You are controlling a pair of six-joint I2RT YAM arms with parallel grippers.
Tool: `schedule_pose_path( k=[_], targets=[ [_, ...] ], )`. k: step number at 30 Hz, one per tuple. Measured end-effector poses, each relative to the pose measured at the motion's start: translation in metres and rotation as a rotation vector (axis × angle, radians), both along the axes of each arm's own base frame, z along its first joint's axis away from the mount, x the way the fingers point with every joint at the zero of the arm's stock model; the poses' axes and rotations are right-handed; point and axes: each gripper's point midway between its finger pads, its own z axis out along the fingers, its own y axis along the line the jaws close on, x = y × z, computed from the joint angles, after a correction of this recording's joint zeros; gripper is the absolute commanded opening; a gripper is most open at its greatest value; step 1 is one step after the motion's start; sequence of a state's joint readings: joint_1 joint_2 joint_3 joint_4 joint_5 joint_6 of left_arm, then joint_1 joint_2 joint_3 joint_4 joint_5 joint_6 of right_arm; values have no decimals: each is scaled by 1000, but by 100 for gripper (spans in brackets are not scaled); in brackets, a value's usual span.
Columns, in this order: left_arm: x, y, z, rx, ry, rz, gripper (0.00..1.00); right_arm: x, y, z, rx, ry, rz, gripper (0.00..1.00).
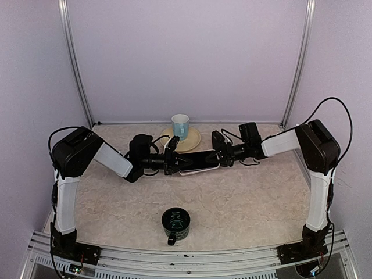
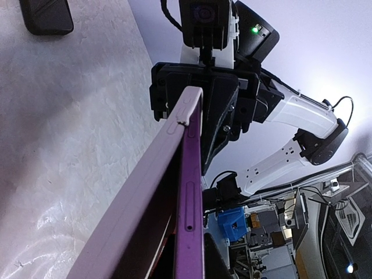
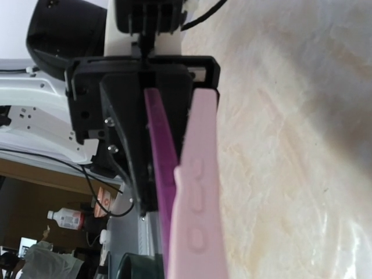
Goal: Put the phone into the phone case
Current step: Install the phone on the phone case.
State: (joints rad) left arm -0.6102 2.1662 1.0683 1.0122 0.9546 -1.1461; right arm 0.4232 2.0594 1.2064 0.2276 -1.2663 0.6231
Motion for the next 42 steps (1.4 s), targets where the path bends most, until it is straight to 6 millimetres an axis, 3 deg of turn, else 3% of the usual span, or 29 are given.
schedule_pose_path(
  k=[2,21,33,42],
  targets=[
    [0,0,0,0,2,0,21,0,0,1,6,-3,3,0],
    [3,12,16,-2,3,46,39,-3,6,9,46,-53,18,0],
    [21,41,38,64,-78,178,45,-8,5,15,72,-54,26,0],
    [26,51,52,102,-171,224,62,-15,2,16,78,-65,37,0]
  ],
)
